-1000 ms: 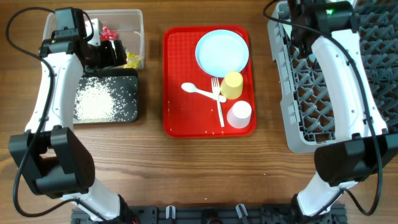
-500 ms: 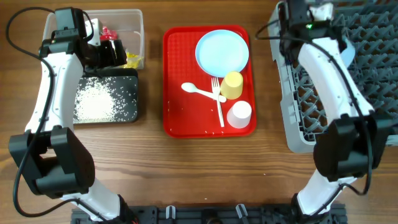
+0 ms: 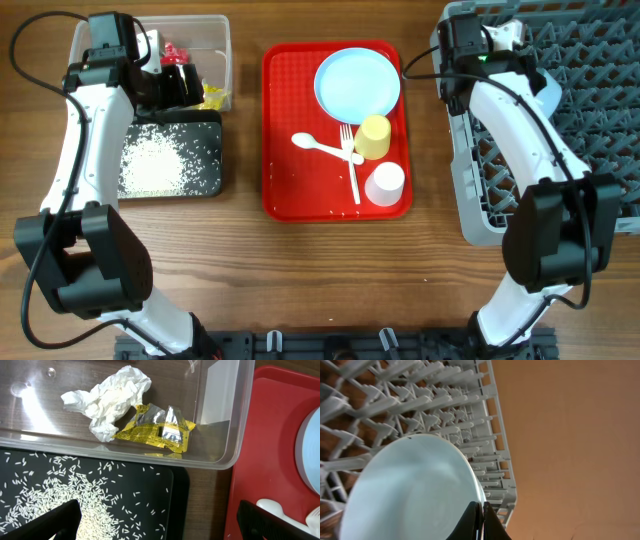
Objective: Sort waste into correct bins and load items into the dishwasher rack
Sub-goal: 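Carry the light-blue bowl into the dish rack and release it, then move the right gripper to the light-blue plate and grasp its edge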
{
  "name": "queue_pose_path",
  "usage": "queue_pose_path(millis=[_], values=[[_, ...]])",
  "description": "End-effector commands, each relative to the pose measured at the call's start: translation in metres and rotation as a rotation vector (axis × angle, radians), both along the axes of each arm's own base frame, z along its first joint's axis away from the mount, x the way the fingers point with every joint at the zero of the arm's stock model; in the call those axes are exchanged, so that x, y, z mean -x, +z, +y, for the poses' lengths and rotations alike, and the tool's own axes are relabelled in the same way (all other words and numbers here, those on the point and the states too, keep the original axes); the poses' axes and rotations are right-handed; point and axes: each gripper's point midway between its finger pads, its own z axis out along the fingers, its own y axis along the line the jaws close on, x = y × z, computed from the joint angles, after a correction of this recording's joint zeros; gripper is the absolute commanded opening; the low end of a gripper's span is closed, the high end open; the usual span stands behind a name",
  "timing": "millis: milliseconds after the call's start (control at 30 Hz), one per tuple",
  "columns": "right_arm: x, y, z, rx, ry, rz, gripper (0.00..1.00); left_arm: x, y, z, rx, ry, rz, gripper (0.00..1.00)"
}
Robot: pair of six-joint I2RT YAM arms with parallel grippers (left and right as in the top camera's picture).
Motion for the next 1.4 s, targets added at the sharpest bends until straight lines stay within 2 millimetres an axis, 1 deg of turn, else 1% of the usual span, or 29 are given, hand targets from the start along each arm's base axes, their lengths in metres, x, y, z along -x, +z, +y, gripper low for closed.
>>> queue_pose_path(millis=[0, 67, 333, 400, 633, 667, 700, 733, 767, 800, 833, 900, 933, 1000, 1033, 1133, 1167, 1200, 1233, 1267, 1333, 1367], values=[[-0.004, -0.031, 0.028, -0.152, 0.075, 0.034, 0.04, -0.001, 0.007, 0.002, -0.005, 0.010, -0.019, 1.00], [-0.005, -0.036, 0.036, -0.180, 0.107, 0.060, 0.04, -0.001, 0.007, 0.002, -0.005, 0.010, -0.019, 1.00], [-0.008, -0.049, 0.058, -0.263, 0.177, 0.103, 0.04, -0.001, 0.007, 0.002, -0.005, 0.010, -0.019, 1.00], [-0.010, -0.052, 0.068, -0.295, 0.201, 0.104, 0.04, -0.001, 0.007, 0.002, -0.005, 0.010, -0.019, 1.00], [-0.023, -0.050, 0.096, -0.322, 0.268, 0.046, 0.05, -0.001, 0.007, 0.002, -0.005, 0.010, -0.019, 1.00], [-0.025, -0.049, 0.100, -0.324, 0.277, 0.034, 0.15, -0.001, 0.007, 0.002, -0.005, 0.010, -0.019, 1.00], [-0.026, -0.048, 0.103, -0.325, 0.283, 0.026, 0.20, -0.001, 0.007, 0.002, -0.005, 0.010, -0.019, 1.00], [-0.028, -0.048, 0.105, -0.326, 0.288, 0.019, 0.29, -0.001, 0.007, 0.002, -0.005, 0.010, -0.019, 1.00], [-0.028, -0.047, 0.108, -0.327, 0.296, 0.015, 0.44, -0.001, 0.007, 0.002, -0.005, 0.010, -0.019, 1.00], [-0.029, -0.046, 0.110, -0.327, 0.299, 0.011, 0.55, -0.001, 0.007, 0.002, -0.005, 0.010, -0.019, 1.00], [-0.029, -0.045, 0.111, -0.329, 0.303, 0.007, 0.63, -0.001, 0.007, 0.002, -0.005, 0.010, -0.019, 1.00], [-0.029, -0.037, 0.112, -0.341, 0.296, -0.028, 0.75, -0.001, 0.007, 0.002, -0.005, 0.010, -0.018, 1.00], [-0.030, -0.030, 0.112, -0.351, 0.297, -0.050, 0.77, -0.001, 0.007, 0.002, -0.005, 0.010, -0.019, 1.00], [-0.034, -0.014, 0.130, -0.464, 0.361, -0.070, 0.80, -0.001, 0.007, 0.002, -0.005, 0.010, -0.019, 1.00], [-0.035, -0.003, 0.145, -0.553, 0.407, -0.074, 0.81, -0.001, 0.007, 0.002, -0.005, 0.010, -0.019, 1.00], [-0.030, 0.037, 0.194, -0.842, 0.519, -0.086, 0.81, -0.001, 0.007, 0.002, -0.005, 0.010, -0.019, 1.00], [-0.025, 0.062, 0.221, -0.993, 0.571, -0.100, 0.81, -0.001, 0.007, 0.002, -0.005, 0.010, -0.019, 1.00], [-0.022, 0.076, 0.237, -1.081, 0.601, -0.114, 0.80, -0.001, 0.007, 0.002, -0.005, 0.010, -0.019, 1.00], [-0.021, 0.084, 0.247, -1.138, 0.620, -0.124, 0.79, -0.001, 0.007, 0.002, -0.005, 0.010, -0.019, 1.00], [-0.020, 0.085, 0.252, -1.168, 0.614, -0.132, 0.79, -0.001, 0.007, 0.002, -0.005, 0.010, -0.019, 1.00], [-0.022, 0.071, 0.253, -1.203, 0.544, -0.125, 0.79, -0.001, 0.007, 0.002, -0.005, 0.010, -0.019, 1.00], [-0.024, 0.061, 0.254, -1.216, 0.509, -0.115, 0.77, -0.001, 0.007, 0.002, -0.005, 0.010, -0.019, 1.00]])
